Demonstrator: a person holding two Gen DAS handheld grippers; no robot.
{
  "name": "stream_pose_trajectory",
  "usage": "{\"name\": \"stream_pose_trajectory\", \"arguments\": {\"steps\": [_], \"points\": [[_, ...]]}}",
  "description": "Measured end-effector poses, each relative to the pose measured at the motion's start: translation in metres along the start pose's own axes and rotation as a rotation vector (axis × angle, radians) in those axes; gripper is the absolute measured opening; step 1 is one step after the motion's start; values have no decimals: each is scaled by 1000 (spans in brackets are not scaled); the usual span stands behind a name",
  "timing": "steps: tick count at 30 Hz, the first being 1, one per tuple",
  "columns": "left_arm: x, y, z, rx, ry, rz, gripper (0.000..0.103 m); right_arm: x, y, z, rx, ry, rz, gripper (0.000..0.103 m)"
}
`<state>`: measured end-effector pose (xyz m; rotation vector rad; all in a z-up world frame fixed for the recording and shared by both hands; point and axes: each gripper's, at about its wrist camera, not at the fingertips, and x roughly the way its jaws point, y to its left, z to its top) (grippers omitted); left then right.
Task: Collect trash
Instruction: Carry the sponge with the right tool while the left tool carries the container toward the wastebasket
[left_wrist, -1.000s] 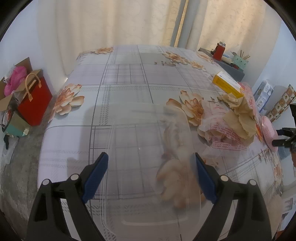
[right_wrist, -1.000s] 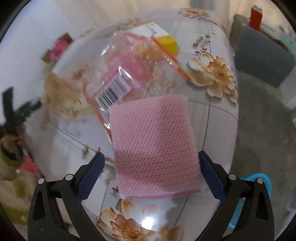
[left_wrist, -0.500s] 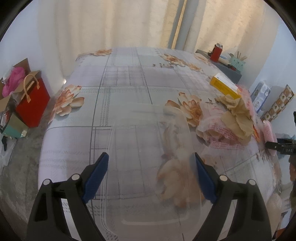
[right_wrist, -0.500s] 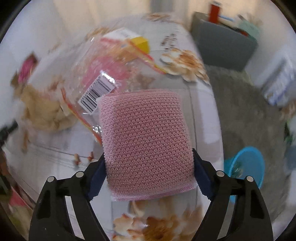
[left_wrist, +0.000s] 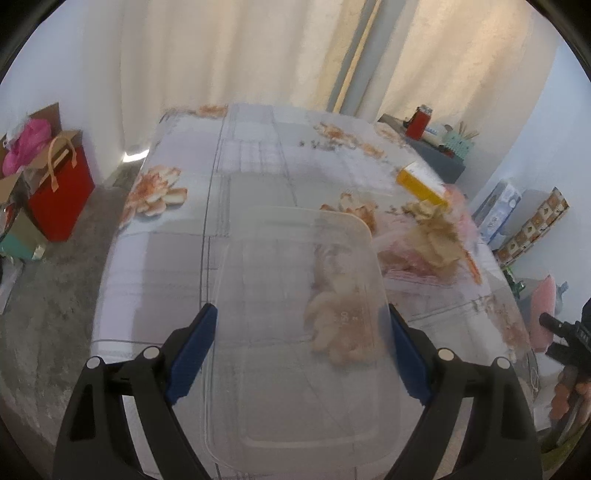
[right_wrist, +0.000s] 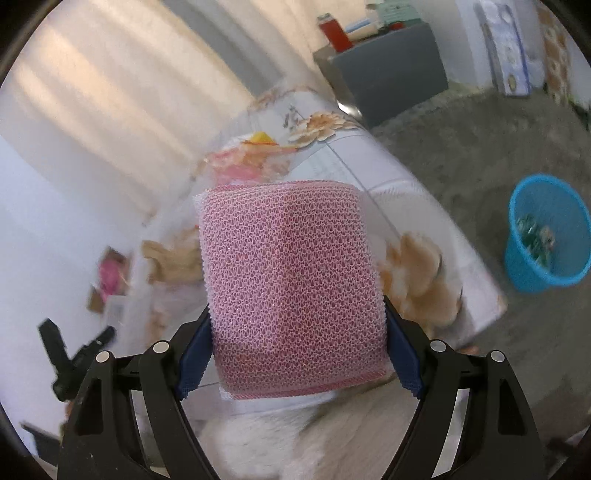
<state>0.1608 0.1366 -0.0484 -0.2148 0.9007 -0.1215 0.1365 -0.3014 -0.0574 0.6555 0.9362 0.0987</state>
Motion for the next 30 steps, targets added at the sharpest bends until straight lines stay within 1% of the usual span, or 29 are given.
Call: {"name": "stream_pose_trajectory", "arguments": {"steps": [4, 6, 8, 9, 15, 20, 21, 24, 26, 30], "points": [[-25, -24, 8, 31, -48, -45, 86, -20, 1, -19, 42, -34, 55, 77], [-33, -34, 12, 44, -65, -69, 86, -21, -2, -16, 53, -44, 70, 77], [-41, -51, 15, 59, -80, -111, 86, -23, -6, -15, 62, -59, 79, 77], [-42, -56, 16, 63, -82, -123, 86, -26, -7, -14, 64, -71, 82, 77], [-48, -111, 30, 115, -88, -249, 86, -51, -20, -13, 77, -133, 98, 77], [-49, -177, 42, 221, -98, -356, 86, -68, -44, -16, 123, -181, 90, 77], [-47, -195, 44, 249, -93, -384, 86, -70, -48, -17, 133, -189, 87, 77], [-42, -234, 47, 301, -70, -451, 86, -82, -67, -21, 173, -218, 65, 77], [-34, -268, 49, 337, -43, -507, 86, -91, -82, -24, 209, -238, 49, 77], [-14, -334, 45, 406, 15, -582, 86, -109, -115, -31, 281, -282, 3, 77]]}}
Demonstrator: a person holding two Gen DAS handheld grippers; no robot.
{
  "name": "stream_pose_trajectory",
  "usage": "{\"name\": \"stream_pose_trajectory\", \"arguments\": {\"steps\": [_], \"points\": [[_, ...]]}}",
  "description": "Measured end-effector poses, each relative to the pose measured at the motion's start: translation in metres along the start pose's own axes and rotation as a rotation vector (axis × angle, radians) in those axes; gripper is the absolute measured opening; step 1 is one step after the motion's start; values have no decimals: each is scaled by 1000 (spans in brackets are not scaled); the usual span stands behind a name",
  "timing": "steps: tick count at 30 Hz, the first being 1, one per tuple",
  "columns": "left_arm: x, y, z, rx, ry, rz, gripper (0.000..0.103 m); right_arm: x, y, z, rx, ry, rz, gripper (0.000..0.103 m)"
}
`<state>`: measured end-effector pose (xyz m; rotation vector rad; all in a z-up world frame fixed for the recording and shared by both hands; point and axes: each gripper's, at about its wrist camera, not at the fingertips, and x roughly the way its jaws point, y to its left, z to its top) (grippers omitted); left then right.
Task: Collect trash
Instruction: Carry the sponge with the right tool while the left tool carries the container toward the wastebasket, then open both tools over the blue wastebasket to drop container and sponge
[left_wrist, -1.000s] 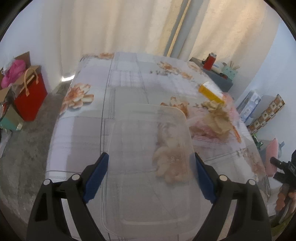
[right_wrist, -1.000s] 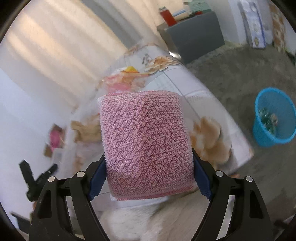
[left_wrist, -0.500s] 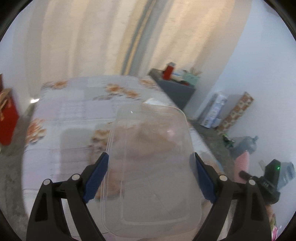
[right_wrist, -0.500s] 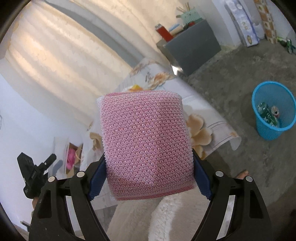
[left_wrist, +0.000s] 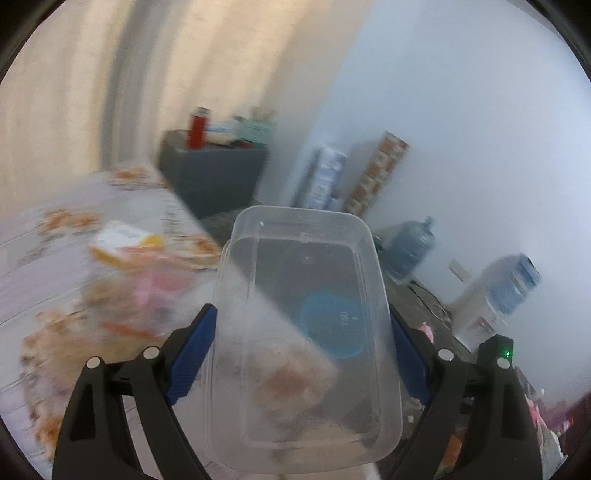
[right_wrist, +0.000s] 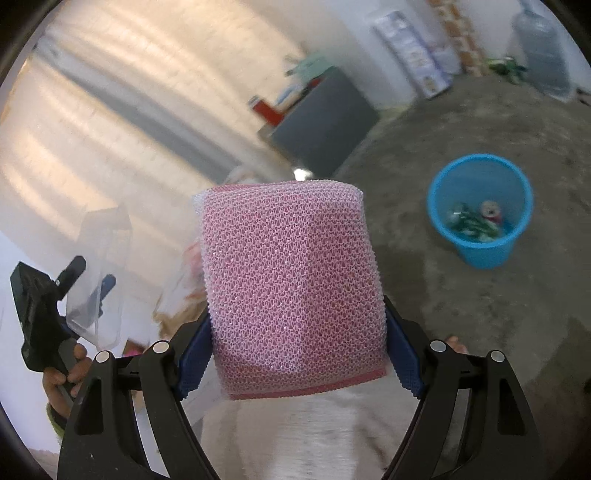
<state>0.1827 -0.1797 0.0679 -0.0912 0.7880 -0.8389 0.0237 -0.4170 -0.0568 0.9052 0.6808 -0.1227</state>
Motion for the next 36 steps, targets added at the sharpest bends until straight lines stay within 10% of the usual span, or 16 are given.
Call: {"name": "stream_pose_trajectory", "arguments": {"steps": [10, 21, 36], "points": [[168, -77, 10, -3, 245, -145, 86, -40, -101, 30, 172, -109, -180, 77], [391, -134, -5, 9, 555, -48, 86, 33, -194, 96, 286, 21, -232, 78], [528, -94, -6, -200, 620, -6, 96, 128, -280, 142, 379, 118, -241, 85]]}}
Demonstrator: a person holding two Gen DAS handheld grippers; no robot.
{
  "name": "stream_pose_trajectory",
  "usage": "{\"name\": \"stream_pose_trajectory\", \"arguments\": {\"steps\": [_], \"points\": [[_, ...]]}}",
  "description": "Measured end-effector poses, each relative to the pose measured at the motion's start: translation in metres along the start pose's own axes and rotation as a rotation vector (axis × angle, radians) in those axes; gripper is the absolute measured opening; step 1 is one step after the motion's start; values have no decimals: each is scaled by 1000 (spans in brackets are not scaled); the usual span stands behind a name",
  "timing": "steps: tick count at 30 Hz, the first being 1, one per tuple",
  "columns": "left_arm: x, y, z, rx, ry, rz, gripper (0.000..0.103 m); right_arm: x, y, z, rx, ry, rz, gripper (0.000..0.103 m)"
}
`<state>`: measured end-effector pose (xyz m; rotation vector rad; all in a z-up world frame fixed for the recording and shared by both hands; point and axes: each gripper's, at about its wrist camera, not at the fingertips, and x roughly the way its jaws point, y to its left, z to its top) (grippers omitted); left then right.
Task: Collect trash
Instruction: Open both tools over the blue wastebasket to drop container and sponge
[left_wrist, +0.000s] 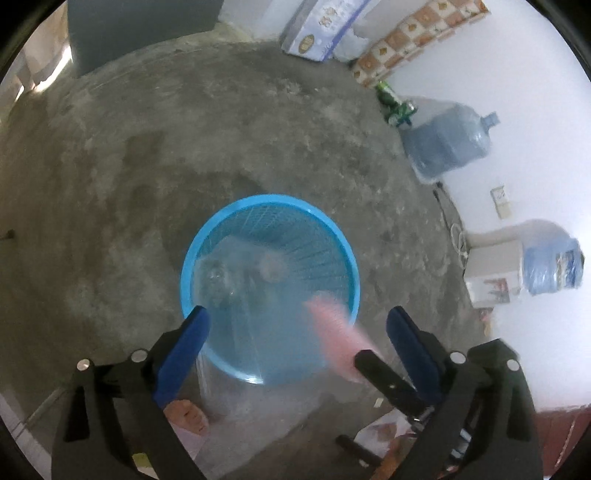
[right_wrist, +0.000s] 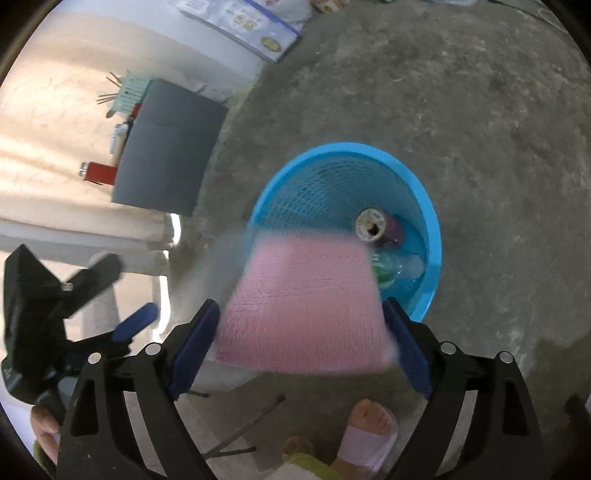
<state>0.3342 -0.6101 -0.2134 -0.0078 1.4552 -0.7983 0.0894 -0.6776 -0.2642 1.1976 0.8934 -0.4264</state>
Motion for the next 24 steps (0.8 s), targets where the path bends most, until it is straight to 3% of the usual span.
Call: {"name": "stream_pose_trajectory", "arguments": {"steps": [12, 20, 24], "points": [[-61, 2, -15, -81, -53, -115, 96, -44, -7, -6, 10, -81, 7, 85], [-170, -16, -48, -14, -123, -252, 96, -102, 11, -46, -19, -148, 44, 85], [-241, -17, -85, 65, -221, -285, 96, -134, 38, -82, -103, -180, 22, 85]]}}
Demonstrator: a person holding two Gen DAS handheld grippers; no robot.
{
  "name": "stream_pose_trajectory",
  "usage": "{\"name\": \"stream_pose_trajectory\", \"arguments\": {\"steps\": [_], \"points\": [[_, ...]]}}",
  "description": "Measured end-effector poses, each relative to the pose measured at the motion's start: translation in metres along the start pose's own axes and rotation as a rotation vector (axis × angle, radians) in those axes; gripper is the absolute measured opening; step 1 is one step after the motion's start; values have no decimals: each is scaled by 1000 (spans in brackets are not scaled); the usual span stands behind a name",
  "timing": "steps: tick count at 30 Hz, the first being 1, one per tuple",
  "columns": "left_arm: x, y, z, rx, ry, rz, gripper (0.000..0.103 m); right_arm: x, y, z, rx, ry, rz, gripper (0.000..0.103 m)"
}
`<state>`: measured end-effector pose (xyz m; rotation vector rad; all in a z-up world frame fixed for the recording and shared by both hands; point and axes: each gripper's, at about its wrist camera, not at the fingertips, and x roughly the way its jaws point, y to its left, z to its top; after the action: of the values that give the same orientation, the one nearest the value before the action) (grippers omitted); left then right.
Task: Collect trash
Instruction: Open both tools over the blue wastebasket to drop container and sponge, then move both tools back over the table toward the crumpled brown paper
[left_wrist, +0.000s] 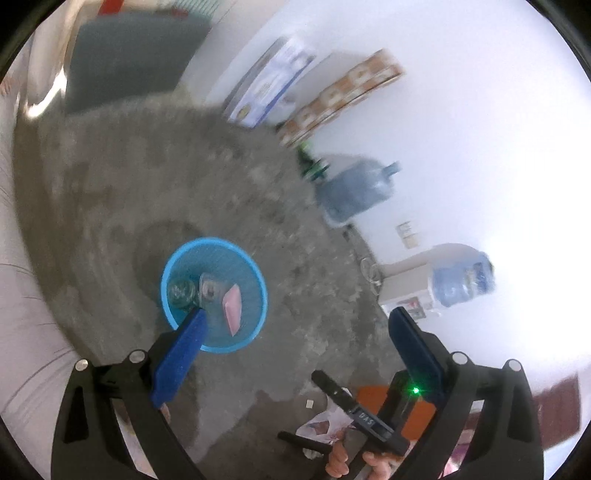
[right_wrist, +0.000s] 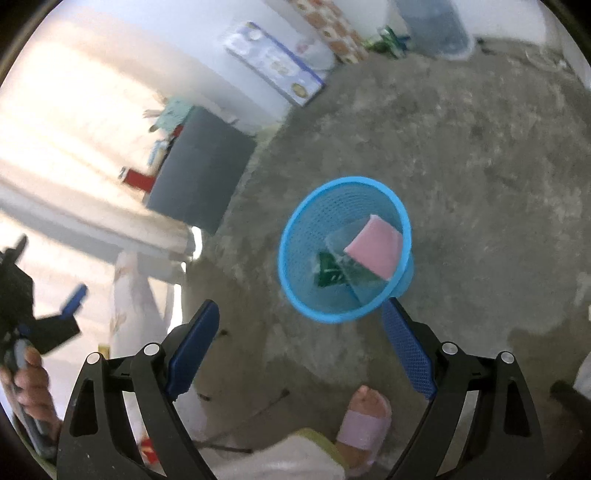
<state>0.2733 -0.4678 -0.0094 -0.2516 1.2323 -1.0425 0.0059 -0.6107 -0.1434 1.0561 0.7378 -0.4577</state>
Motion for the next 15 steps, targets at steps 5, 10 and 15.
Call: {"name": "stream_pose_trajectory", "arguments": {"steps": [5, 10, 15], "points": [[-106, -23, -65, 220, -137, 27, 96, -39, 53, -46, -184, -25, -49, 90], [-179, -5, -148, 346, -211, 111, 96, -64, 97, -92, -356, -59, -115, 95], [-245, 57, -212, 255, -336, 269, 97, -67, 152, -126, -538, -75, -183, 95]]}}
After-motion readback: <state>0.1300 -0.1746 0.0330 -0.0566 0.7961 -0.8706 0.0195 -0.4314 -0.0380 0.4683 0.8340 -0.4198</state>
